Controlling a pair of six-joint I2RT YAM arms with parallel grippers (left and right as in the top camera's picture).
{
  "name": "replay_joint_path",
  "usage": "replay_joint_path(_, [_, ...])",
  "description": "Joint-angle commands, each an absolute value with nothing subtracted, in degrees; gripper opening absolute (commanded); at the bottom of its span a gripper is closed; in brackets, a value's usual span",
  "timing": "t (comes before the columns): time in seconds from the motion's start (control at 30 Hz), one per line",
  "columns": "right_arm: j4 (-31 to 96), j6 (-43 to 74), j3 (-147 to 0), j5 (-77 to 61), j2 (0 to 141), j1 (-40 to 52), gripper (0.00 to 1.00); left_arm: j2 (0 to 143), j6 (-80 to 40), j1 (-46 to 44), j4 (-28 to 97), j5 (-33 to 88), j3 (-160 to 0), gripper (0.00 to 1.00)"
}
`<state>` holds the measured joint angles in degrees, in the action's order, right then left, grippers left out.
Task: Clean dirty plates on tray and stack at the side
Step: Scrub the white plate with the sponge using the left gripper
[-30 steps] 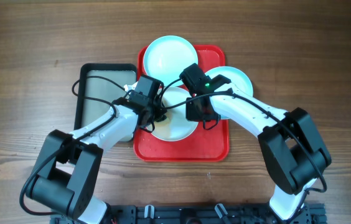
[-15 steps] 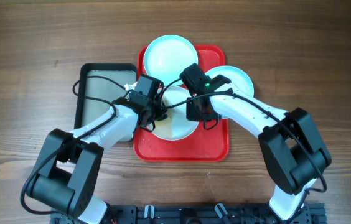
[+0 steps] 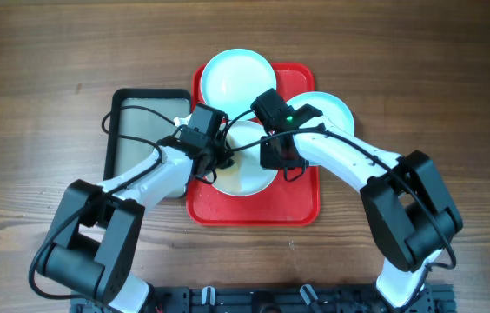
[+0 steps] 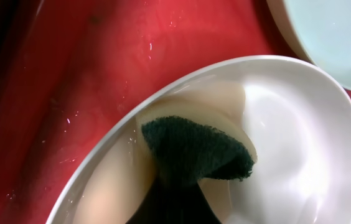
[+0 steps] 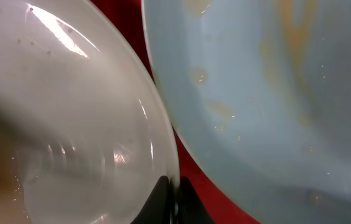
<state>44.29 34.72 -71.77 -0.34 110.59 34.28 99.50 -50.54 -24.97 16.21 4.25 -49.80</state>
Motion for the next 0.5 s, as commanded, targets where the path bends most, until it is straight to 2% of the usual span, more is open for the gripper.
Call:
replay_joint_path(0.0, [44.34,34.68,-72.29,-1.91,111.55,34.76,0.04,105.08,-51.92,-26.06,17.12,8.1,-46.81,0.04])
replay_joint_path(0.23, [44.18,34.68,-72.29,-1.89,111.55,34.76,0.04,105.08,-51.83,-28.47,15.55,10.57,-46.83,0.04])
replay_joint_path(0.33, [44.21,34.68,-72.29,-1.89,111.55,34.76,0.04,104.44,-47.24,-28.16,14.35,16.93,-47.31,0.04])
replay_joint_path(0.47, [44.16,34.52,-72.29,-1.87,111.55,34.76,0.04,96.23,-41.39,-26.46,21.15,17.02,-50.37,0.04])
